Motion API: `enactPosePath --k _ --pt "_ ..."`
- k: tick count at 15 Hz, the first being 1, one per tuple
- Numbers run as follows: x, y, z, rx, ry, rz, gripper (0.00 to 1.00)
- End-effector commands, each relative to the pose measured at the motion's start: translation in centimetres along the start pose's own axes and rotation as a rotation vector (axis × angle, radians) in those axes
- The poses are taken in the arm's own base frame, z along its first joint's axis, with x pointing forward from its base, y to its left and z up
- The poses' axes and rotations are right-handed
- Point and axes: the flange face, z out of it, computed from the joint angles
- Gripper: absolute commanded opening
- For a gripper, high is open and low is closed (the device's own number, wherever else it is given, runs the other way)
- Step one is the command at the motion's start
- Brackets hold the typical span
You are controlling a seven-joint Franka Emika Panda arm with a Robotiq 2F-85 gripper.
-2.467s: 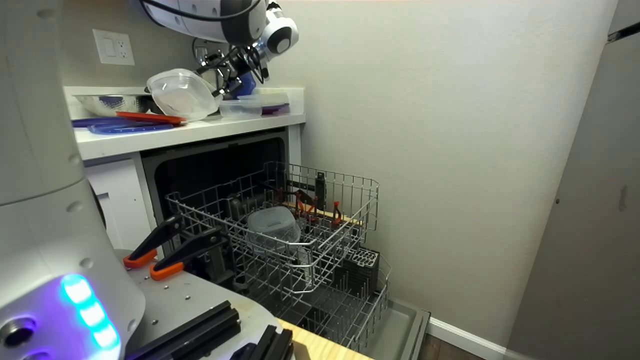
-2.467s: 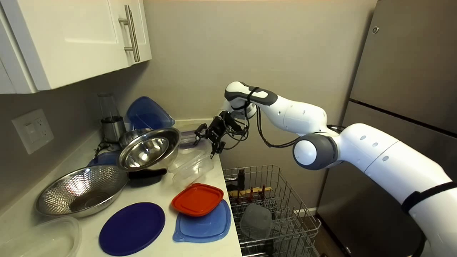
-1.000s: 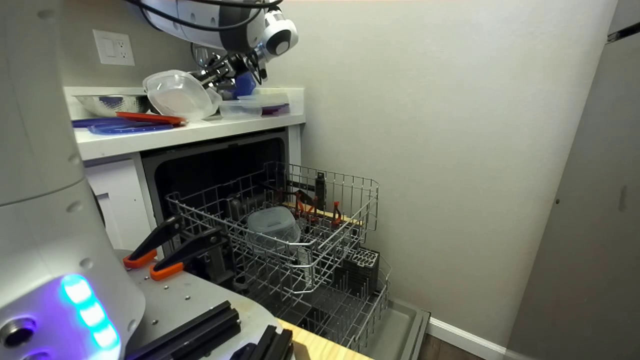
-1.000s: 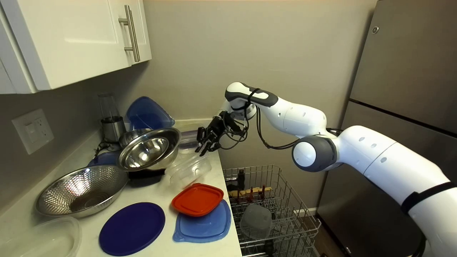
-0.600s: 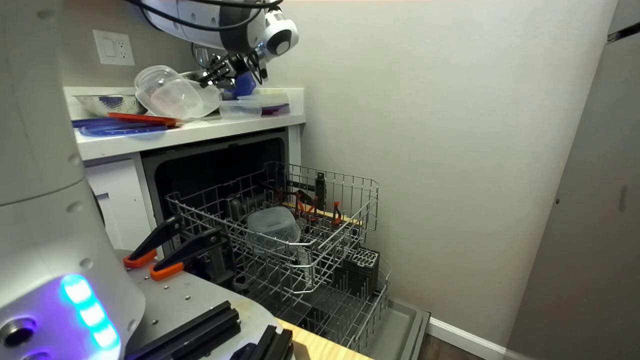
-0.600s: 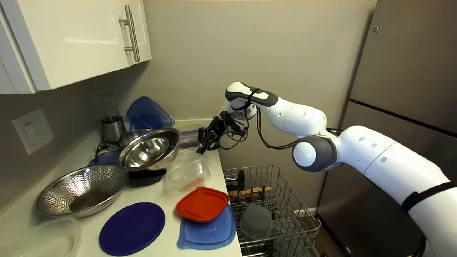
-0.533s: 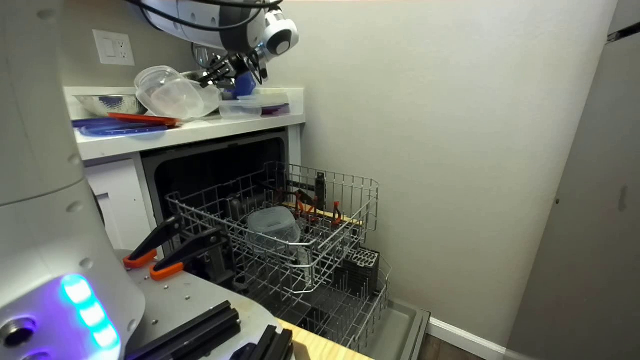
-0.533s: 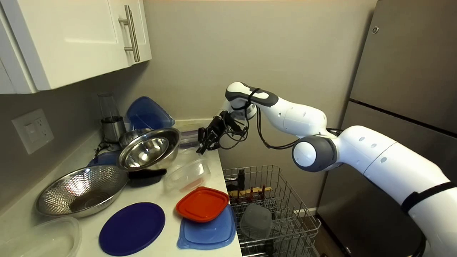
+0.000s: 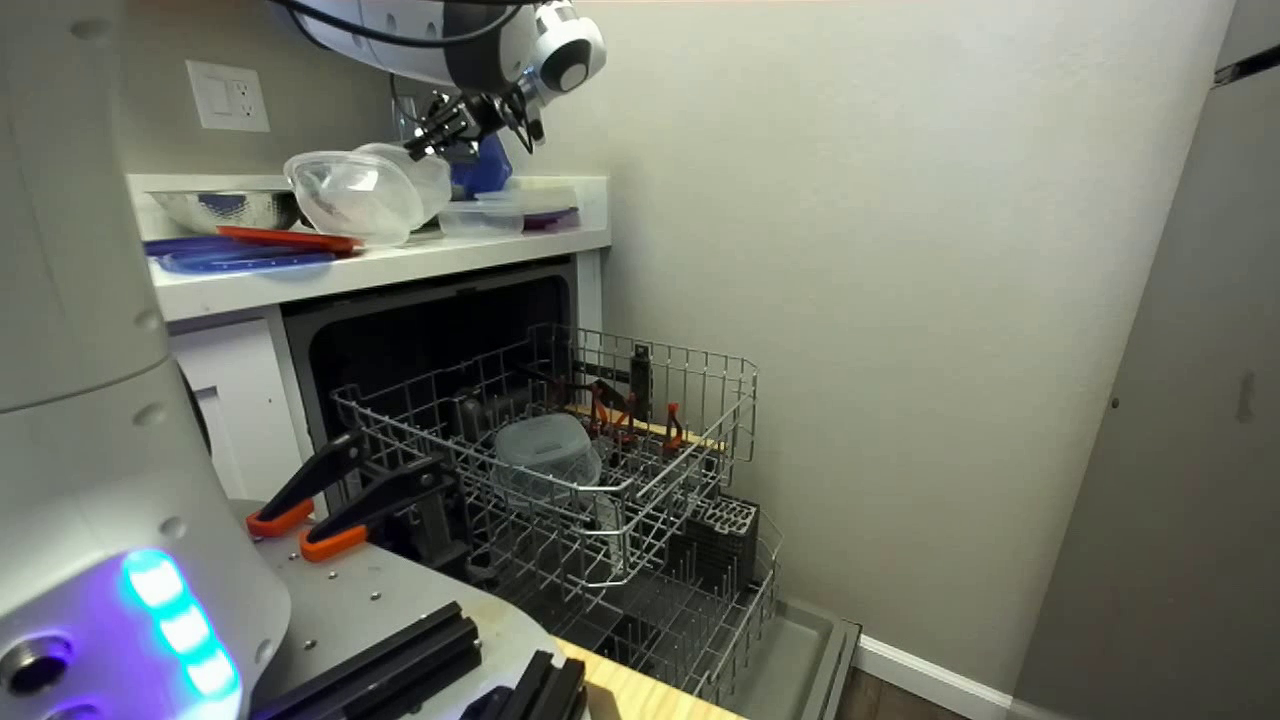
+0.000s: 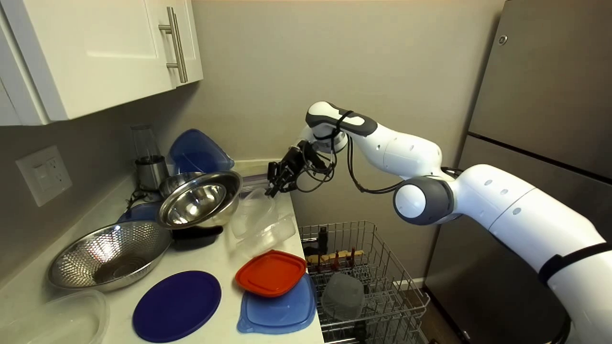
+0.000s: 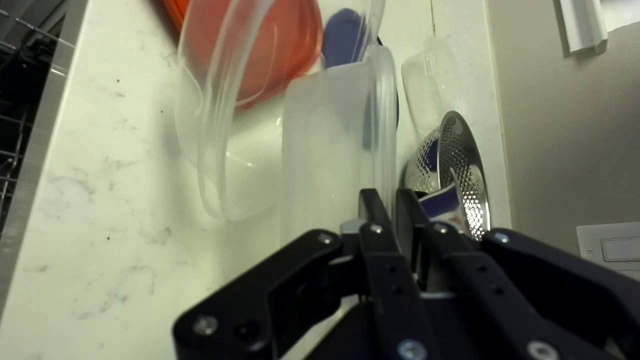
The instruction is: Lift the lunch box on top and put it on the dish rack in the dishwasher
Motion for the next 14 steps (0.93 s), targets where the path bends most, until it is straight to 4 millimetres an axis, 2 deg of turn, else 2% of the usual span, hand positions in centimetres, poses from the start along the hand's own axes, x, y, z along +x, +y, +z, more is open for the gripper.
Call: enactPosePath --k 1,7,14 --pt "-1.3 -2.1 -3.0 -0.014 0.057 -0.069 0.02" --pt "-3.3 -4.1 -6.6 -0.042 0.105 -0.112 0.01" --pt "-6.0 -6.9 -9.2 -0.139 0.141 -0.109 0.01"
